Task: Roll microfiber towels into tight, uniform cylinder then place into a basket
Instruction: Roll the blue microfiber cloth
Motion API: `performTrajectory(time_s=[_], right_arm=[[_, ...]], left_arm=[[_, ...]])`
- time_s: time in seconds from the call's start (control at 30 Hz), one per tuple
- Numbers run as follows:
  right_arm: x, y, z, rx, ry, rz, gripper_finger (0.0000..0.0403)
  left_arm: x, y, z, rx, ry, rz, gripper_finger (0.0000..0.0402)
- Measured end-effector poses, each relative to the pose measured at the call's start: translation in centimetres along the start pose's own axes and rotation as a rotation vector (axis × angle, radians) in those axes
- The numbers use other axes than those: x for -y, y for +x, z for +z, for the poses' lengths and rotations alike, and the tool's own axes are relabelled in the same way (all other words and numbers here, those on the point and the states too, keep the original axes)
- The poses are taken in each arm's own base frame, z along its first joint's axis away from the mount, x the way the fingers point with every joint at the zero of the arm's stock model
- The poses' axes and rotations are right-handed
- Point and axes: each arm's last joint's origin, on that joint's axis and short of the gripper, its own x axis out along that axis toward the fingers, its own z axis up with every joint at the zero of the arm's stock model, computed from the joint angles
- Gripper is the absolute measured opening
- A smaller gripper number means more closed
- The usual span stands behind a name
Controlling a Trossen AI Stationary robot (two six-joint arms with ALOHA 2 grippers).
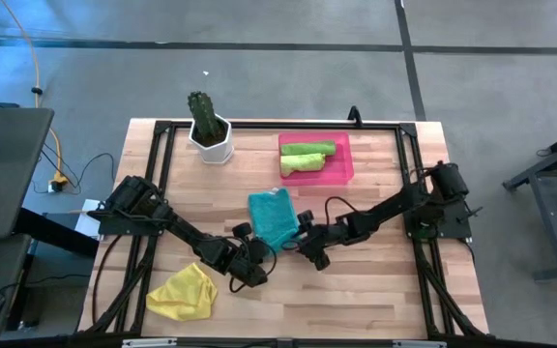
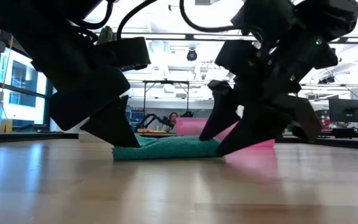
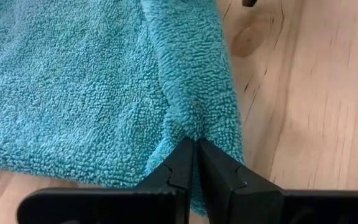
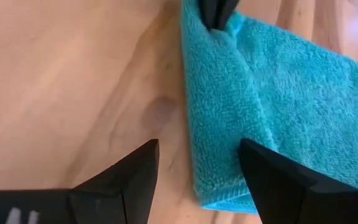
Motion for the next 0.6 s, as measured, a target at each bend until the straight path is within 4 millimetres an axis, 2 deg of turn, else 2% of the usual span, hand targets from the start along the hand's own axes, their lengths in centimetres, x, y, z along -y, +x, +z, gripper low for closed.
performTrajectory(time_s=[0.23,0.6], right_arm=[[-0.76,-0.18,0.51,0.03,-0.023,0.011,0.0217],[-0.12,-0.15,0.73,0.044,-0.041,-0.068,0.0217]], left_arm=[[0.5,-0.1,0.09,0.019,-0.014,-0.044,0.0019],[0.77,-0.16,0.18,0.033,-0.034,-0.066,0.0019]])
